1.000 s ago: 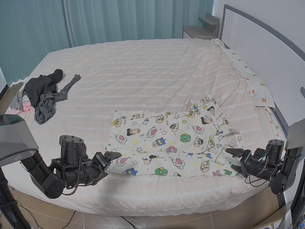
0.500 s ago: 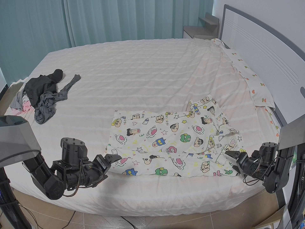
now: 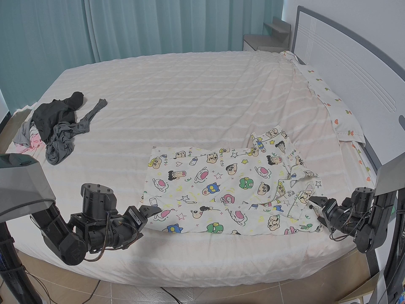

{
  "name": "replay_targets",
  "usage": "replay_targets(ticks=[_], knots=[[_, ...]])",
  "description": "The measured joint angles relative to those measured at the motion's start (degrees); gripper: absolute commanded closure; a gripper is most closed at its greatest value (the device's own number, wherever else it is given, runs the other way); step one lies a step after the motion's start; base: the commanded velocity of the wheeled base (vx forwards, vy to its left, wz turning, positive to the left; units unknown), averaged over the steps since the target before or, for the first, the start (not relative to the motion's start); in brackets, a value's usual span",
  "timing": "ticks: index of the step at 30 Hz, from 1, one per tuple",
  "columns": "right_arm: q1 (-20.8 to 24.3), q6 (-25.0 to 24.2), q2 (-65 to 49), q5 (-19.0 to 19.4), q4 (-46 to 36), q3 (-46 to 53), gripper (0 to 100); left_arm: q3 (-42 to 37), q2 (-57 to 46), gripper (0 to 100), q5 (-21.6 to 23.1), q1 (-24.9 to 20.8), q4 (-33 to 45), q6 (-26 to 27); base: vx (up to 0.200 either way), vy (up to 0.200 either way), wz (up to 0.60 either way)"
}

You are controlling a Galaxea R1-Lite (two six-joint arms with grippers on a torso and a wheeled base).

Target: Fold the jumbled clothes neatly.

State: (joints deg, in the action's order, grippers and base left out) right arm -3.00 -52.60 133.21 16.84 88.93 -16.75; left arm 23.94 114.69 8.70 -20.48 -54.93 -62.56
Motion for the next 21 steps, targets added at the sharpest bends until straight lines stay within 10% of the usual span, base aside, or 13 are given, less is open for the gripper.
replay_targets(ticks=[21], knots=[[8.37,-4.82,-8.37,-4.17,0.02,3.00,0,0.01,0.05,0,-0.09,0.00,0.02,0.00,0.000,0.000,0.00]])
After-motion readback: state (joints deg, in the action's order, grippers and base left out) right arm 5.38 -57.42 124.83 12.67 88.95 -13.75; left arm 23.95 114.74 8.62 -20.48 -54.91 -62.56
